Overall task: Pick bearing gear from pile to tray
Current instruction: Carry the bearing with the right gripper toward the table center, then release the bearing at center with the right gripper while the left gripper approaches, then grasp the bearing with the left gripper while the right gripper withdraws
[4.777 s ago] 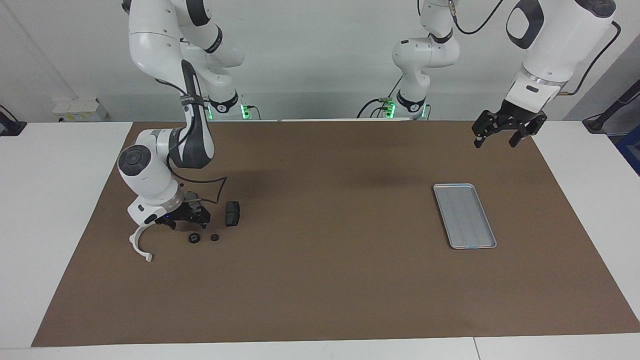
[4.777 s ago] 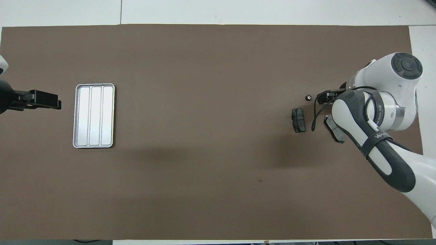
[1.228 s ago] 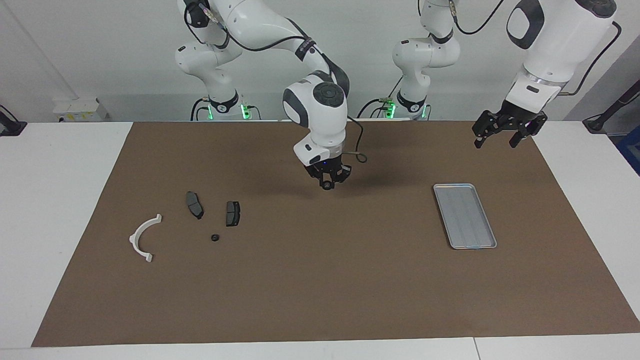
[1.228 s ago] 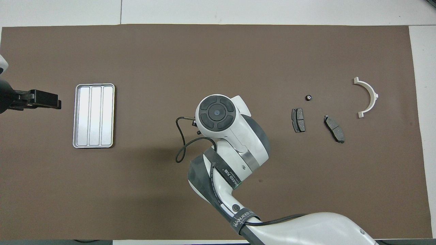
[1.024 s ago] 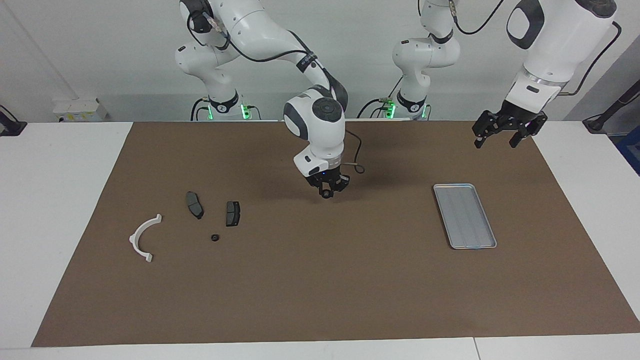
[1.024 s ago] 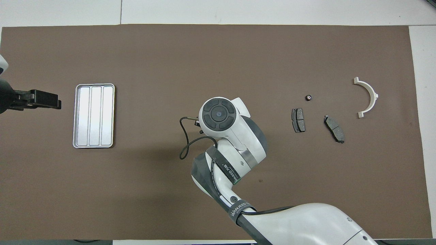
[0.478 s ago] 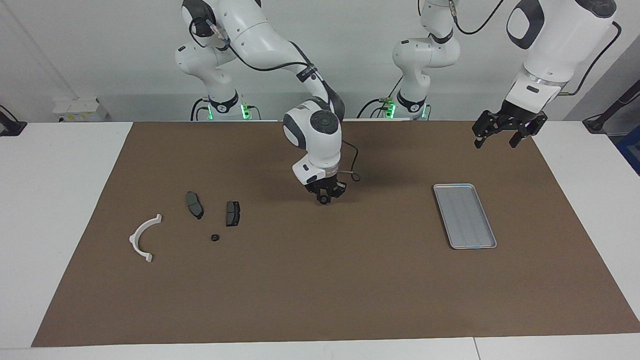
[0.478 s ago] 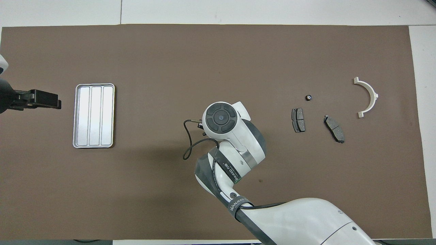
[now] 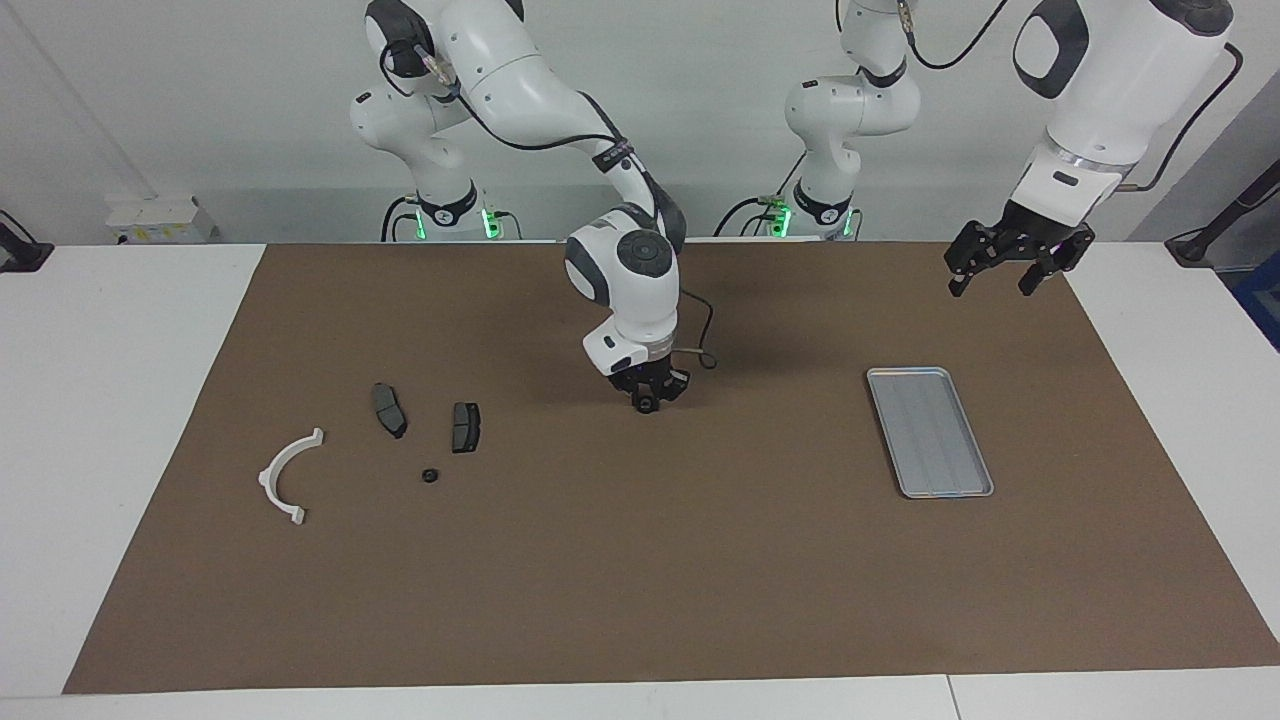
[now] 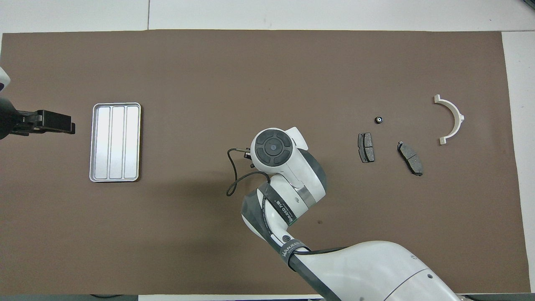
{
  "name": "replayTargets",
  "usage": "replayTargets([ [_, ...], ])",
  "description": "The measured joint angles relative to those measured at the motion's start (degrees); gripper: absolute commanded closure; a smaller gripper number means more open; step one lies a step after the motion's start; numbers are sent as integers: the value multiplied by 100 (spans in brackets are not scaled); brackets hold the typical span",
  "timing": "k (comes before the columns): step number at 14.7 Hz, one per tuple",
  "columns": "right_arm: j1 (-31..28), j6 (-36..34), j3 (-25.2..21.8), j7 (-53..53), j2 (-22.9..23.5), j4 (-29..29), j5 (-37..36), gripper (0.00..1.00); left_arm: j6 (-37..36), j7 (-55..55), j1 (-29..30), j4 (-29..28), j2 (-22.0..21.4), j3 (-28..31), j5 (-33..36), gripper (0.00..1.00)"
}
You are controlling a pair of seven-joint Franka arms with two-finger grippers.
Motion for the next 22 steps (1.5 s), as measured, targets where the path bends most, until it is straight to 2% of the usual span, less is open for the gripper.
replayTargets([
  [1,-2,1,-1,21,3,0,0,18,0,0,0,0,0,0,0,0],
  [4,-78,-67,-13,76,-5,196,-1,17,0,0,0,0,0,-4,0,0],
  [6,-349,-322,-22,-291,-41,426,-24,18,0,-93,0,0,0,-3,0,0],
  [10,-1571,-796,-41,-2563,-218,490,-27,19,-13,-1189,-147,-86,-2,-54,-6,0],
  [12,-2117,-816,-43,-3476,-226,457,-26,19,-13,-1657,-484,-206,1,-78,-8,0],
  [14,-2394,-814,-40,-3989,-226,374,-26,19,-3,-2090,-830,-316,45,-93,-8,0],
  [16,-2501,-798,-40,-4247,-227,269,-27,19,193,-2721,-1198,-360,254,-101,-17,0],
  [20,-2718,-565,-41,-4736,-229,32,-27,19,1154,-3814,-1945,-380,1070,-120,-169,0],
  [22,-2911,-479,-41,-5031,-230,-56,-27,19,1290,-4066,-2265,-313,1445,-115,-223,0],
])
